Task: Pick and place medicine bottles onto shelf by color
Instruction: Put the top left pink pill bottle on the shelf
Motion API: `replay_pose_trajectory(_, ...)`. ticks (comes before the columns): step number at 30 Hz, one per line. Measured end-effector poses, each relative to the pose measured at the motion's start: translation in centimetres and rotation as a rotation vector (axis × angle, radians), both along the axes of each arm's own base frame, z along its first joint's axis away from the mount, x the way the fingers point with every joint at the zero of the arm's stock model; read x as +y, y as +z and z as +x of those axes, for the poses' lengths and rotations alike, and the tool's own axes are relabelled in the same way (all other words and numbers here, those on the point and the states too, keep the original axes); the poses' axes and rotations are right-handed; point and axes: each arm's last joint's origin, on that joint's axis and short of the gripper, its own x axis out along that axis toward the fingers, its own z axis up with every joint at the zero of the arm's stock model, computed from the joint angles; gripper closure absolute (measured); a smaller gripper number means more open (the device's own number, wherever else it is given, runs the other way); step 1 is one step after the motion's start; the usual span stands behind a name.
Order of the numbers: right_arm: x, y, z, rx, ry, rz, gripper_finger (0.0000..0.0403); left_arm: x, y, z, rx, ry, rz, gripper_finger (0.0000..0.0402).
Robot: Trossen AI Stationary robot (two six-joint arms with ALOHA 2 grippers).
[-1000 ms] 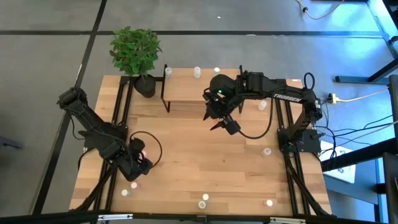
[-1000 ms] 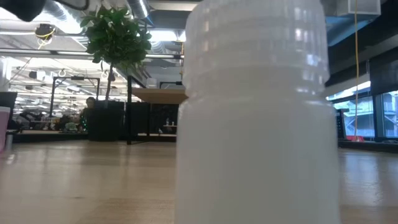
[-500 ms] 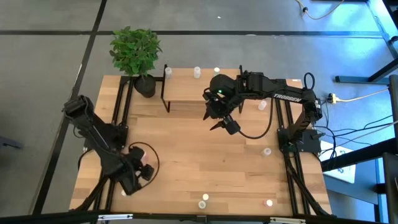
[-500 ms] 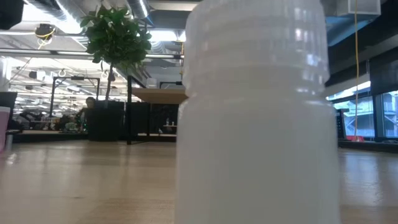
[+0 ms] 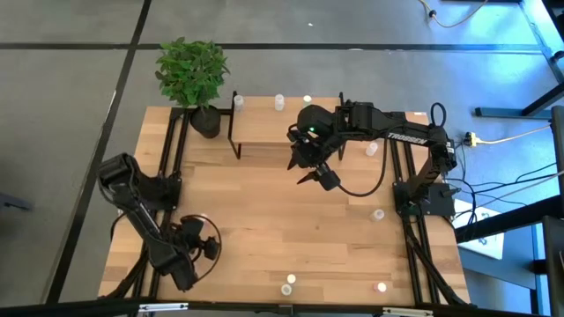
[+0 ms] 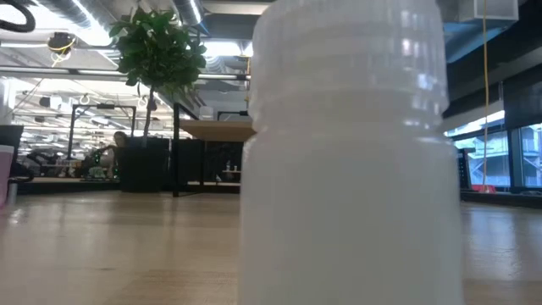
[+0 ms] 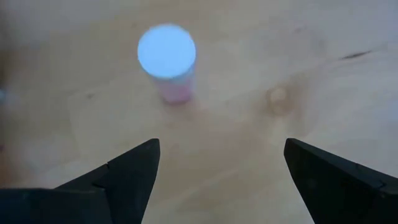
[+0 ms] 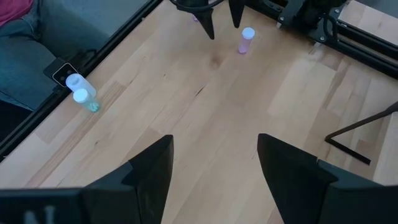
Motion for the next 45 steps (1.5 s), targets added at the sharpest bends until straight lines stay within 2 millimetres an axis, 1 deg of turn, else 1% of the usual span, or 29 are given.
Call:
replay_pose_trajectory(7,0.0,0.0,0.0,-0.002,0.0,0.0,0.0167,0.4,-0.2,-0.3,0.015,0.013,0.081,0.0063)
replay_pose_trajectory(10,0.0,0.0,0.0,-0.002,0.0,0.0,0.0167,0.6,-0.1,-0.3,-0.022,-0.004,0.124,0.0063)
replay_pose_trajectory(16,0.0,0.0,0.0,-0.002,0.0,0.0,0.0167,0.5,-0.2,-0.3,-0.047,0.068,0.083,0.0063)
replay_pose_trajectory(28,0.0,0.0,0.0,-0.002,0.0,0.0,0.0167,0.5,-0.3,-0.4,-0.021,0.085,0.071,0.0063)
replay_pose_trajectory(36,0.0,0.0,0.0,-0.002,0.0,0.0,0.0167,0.4,-1.6,-0.4,-0.007,0.151,0.117,0.0063)
replay_pose_trajectory(45,0.0,0.0,0.0,-0.002,0.0,-0.001,0.0167,0.3,-2.8,-0.2,-0.028,0.121,0.193,0.0063)
